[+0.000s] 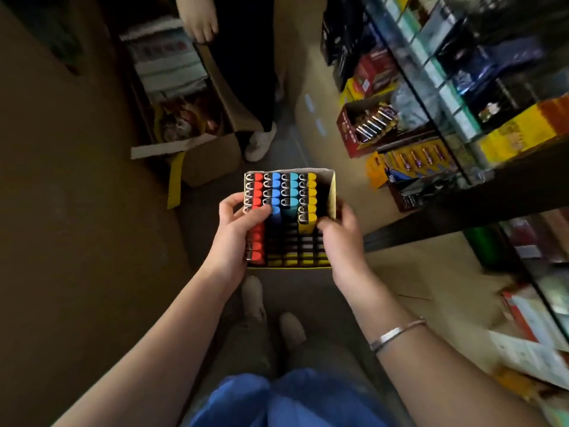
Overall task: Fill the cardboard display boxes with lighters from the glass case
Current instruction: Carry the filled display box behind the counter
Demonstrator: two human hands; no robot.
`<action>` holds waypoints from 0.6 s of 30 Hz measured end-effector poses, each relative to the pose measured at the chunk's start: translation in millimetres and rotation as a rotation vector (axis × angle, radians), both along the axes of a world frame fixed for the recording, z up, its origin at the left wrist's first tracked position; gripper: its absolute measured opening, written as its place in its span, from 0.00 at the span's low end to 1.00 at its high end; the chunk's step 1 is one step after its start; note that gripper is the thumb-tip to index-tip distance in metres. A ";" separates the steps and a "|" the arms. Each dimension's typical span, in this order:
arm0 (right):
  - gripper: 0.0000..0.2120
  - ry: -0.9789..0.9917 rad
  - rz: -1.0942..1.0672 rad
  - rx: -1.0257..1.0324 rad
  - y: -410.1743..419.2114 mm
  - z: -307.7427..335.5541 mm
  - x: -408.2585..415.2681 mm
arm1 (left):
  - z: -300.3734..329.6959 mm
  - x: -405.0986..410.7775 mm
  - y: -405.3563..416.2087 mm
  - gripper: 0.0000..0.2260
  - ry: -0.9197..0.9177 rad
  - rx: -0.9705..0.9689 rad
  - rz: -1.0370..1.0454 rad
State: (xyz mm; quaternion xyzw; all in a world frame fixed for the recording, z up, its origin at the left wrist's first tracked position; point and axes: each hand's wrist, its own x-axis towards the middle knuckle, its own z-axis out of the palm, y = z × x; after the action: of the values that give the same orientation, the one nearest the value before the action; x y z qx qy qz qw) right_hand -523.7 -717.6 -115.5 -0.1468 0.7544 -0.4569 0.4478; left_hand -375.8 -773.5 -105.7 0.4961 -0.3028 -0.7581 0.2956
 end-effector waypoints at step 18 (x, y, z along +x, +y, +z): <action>0.12 0.053 -0.205 -0.126 -163.7 -5.1 -65.1 | -0.1 -75.4 -185.4 0.15 0.008 -0.056 -0.211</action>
State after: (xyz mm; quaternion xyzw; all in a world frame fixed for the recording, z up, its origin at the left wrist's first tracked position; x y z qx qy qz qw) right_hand -588.8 -881.3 -120.5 -0.1086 0.7469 -0.5429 0.3684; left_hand -451.2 -958.9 -105.8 0.4500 -0.3731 -0.7783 0.2292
